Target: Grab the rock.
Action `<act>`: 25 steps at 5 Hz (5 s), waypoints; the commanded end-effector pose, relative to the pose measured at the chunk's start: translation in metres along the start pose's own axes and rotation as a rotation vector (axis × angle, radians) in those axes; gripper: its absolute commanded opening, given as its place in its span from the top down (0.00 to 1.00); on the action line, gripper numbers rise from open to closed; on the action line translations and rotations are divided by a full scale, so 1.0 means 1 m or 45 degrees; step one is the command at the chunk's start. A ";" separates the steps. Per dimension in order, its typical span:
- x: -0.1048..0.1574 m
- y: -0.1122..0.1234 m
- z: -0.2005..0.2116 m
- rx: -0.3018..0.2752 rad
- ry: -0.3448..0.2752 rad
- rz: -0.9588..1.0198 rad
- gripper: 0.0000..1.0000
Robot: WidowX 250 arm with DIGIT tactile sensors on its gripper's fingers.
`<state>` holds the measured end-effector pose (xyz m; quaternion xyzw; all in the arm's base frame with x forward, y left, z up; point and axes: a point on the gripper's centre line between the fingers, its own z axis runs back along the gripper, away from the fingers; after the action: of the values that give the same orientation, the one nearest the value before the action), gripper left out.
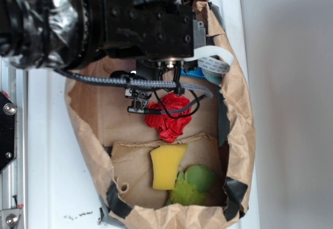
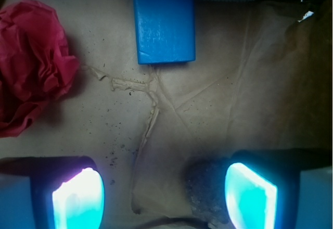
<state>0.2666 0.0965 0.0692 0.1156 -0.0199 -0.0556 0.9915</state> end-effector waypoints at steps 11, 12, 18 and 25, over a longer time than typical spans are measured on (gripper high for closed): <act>-0.037 0.015 0.015 -0.118 -0.216 -0.007 0.00; -0.023 0.009 0.014 -0.093 -0.202 0.024 0.00; 0.006 0.053 -0.016 0.009 -0.154 0.039 0.00; -0.013 0.057 0.001 0.036 -0.073 -0.057 0.00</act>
<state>0.2488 0.1421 0.0631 0.1045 -0.0218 -0.0898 0.9902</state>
